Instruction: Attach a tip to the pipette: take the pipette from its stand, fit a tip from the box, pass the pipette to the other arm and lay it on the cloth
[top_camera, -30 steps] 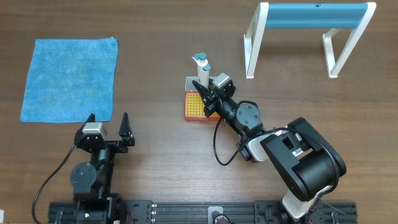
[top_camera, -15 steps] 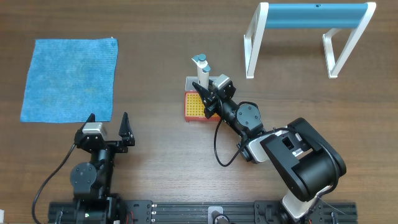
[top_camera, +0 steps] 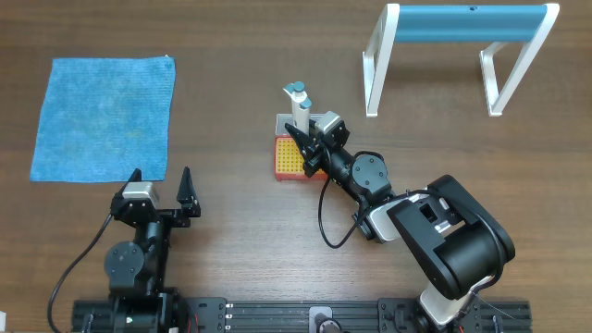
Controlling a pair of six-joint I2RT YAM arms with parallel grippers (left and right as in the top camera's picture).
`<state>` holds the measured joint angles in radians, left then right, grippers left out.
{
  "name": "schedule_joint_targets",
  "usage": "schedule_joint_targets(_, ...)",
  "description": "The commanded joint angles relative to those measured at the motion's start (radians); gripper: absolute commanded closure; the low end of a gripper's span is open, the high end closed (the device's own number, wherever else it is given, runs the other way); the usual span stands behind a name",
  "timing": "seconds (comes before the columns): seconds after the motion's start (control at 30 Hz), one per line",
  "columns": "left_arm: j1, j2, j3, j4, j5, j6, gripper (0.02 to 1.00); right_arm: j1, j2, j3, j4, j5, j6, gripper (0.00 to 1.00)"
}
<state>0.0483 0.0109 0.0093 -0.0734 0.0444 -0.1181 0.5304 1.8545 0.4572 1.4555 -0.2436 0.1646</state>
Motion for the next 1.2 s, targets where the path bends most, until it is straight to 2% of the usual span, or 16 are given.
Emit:
schedule_joint_targets(0.03,0.004,-0.006,-0.004,-0.005,-0.011,-0.008,0.102,-0.003,0.008,-0.008,0.006,-0.017,0.018,0.921)
schedule_joint_targets(1.2,0.004,-0.006,-0.004,-0.005,-0.011,-0.008,0.102,-0.007,0.069,-0.051,0.009,-0.015,0.018,0.923)
